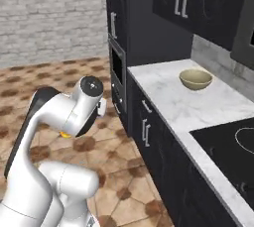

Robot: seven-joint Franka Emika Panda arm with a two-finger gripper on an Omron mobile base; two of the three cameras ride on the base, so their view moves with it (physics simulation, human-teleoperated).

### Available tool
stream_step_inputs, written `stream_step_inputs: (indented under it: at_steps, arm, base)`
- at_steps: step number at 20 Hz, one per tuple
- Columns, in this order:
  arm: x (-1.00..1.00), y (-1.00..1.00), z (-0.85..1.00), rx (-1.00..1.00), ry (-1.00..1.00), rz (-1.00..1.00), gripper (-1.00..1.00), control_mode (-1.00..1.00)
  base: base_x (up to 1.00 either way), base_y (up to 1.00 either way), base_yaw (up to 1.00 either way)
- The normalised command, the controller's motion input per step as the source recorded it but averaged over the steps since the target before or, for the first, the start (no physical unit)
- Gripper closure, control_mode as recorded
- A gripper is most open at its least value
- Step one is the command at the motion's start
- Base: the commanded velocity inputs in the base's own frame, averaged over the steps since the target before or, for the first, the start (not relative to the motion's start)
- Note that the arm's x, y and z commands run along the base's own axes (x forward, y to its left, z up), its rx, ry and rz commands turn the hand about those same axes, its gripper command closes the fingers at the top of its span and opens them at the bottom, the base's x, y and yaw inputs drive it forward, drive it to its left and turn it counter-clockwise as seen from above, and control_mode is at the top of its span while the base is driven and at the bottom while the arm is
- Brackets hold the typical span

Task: Pick the cup and bowl from the counter and place them on the counter next to the sink.

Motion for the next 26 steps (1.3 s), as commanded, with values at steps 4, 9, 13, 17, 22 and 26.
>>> stream_step_inputs:
  at_steps: [4,9,13,17,22,26]
  arm:
    - [0.0,0.0,0.0,0.0,0.0,0.0,1.0,1.0]
    - [0.0,0.0,0.0,0.0,0.0,0.0,1.0,1.0]
    - [0.0,0.0,0.0,0.0,0.0,0.0,1.0,1.0]
    - [0.0,0.0,0.0,0.0,0.0,0.0,1.0,1.0]
    - [0.0,0.0,0.0,0.0,0.0,0.0,1.0,1.0]
    - [0.0,0.0,0.0,0.0,0.0,0.0,1.0,1.0]
  base:
    - [0.0,-0.22,0.93]
    - [0.0,-0.1,0.88]
    - [0.0,-0.13,0.84]
    - [0.0,-0.15,0.79]
    - [-0.02,-0.18,0.73]
    - [-0.09,-0.14,0.68]
